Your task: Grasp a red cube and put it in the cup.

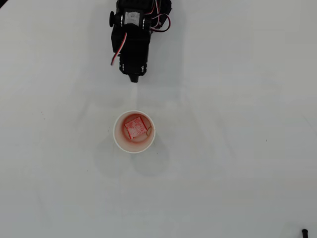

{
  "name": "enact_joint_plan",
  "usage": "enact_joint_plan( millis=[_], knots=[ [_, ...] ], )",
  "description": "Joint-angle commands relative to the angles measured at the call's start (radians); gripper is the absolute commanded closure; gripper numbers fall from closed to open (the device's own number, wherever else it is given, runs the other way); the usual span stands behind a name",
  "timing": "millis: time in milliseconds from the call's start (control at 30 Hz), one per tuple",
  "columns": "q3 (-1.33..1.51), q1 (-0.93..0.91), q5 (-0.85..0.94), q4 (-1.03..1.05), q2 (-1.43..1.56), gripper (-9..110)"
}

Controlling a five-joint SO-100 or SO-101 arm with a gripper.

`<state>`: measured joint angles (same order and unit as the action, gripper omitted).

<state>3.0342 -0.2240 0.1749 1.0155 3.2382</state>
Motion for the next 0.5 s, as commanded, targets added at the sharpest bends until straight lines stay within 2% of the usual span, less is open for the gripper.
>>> enact_joint_plan(
  millis=[0, 467],
  knots=[
    [0.002, 0.026, -0.037, 0.012, 0.009, 101],
    [0.018, 0.098, -0.153, -0.06, 0.011, 101]
  ],
)
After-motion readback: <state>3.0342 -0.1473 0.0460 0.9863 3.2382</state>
